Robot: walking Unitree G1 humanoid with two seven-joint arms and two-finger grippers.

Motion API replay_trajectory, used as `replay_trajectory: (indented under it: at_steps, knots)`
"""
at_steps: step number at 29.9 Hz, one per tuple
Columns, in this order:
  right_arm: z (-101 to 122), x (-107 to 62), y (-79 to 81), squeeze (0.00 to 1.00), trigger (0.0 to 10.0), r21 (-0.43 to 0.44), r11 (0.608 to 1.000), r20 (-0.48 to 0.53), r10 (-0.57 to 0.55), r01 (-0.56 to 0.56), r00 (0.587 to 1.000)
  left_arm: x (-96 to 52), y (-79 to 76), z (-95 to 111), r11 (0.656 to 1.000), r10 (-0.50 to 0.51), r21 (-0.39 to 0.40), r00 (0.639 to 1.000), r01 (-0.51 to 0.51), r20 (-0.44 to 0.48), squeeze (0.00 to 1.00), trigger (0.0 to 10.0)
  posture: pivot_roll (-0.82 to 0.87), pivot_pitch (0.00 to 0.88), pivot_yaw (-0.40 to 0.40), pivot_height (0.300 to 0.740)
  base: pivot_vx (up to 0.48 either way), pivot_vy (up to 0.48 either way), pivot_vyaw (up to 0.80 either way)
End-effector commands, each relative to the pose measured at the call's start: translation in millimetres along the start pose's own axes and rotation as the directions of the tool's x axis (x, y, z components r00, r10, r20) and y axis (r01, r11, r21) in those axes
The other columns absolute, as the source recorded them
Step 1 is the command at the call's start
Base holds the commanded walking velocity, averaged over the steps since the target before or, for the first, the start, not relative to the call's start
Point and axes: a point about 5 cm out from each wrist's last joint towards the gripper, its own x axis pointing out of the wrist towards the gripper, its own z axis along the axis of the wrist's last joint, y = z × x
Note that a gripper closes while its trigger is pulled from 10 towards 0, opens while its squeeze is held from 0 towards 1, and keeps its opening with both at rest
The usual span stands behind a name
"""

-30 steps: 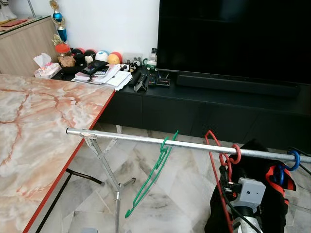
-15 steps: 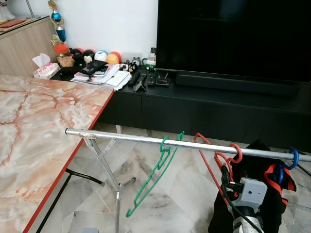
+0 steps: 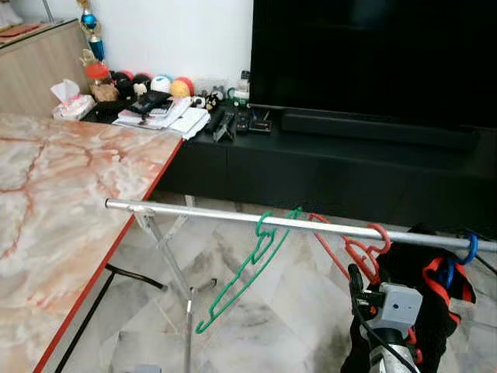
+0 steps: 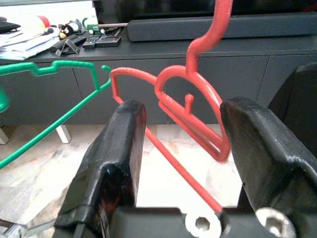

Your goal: Hang hanger

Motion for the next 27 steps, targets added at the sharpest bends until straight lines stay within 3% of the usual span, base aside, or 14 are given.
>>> replay_trajectory:
  at_steps: [1, 20, 25, 27]
  knots:
    - [1.9, 0.7, 1.1, 0.00, 10.0, 0.015, 1.000, 0.003, -0.002, 0.002, 1.000, -1.5, 0.8, -5.0, 1.000, -0.001, 0.016, 1.000, 0.001, -0.013, 0.00, 10.0, 0.01, 0.000, -0.005, 0.740, -0.292, 0.000, 0.00]
    - [-6.4, 2.6, 1.0, 0.00, 10.0, 0.020, 1.000, -0.040, -0.004, 0.005, 0.999, -1.4, 0.3, -5.0, 1.000, 0.002, 0.007, 1.000, -0.002, -0.012, 0.00, 10.0, 0.02, 0.000, -0.008, 0.740, -0.287, 0.000, 0.00]
    - [-18.8, -0.5, -3.3, 0.00, 10.0, 0.038, 0.999, -0.101, -0.021, 0.025, 0.995, -1.0, -0.7, -4.8, 1.000, 0.002, 0.004, 1.000, -0.002, -0.012, 0.00, 10.0, 0.02, 0.000, -0.010, 0.740, -0.281, 0.000, 0.00]
    - [-34.9, -6.5, -8.7, 0.00, 10.0, 0.036, 0.999, -0.183, -0.029, 0.036, 0.983, -0.7, -1.9, -5.1, 1.000, 0.006, 0.004, 1.000, -0.006, -0.015, 0.00, 10.0, 0.03, 0.000, -0.016, 0.740, 0.000, 0.000, 0.00]
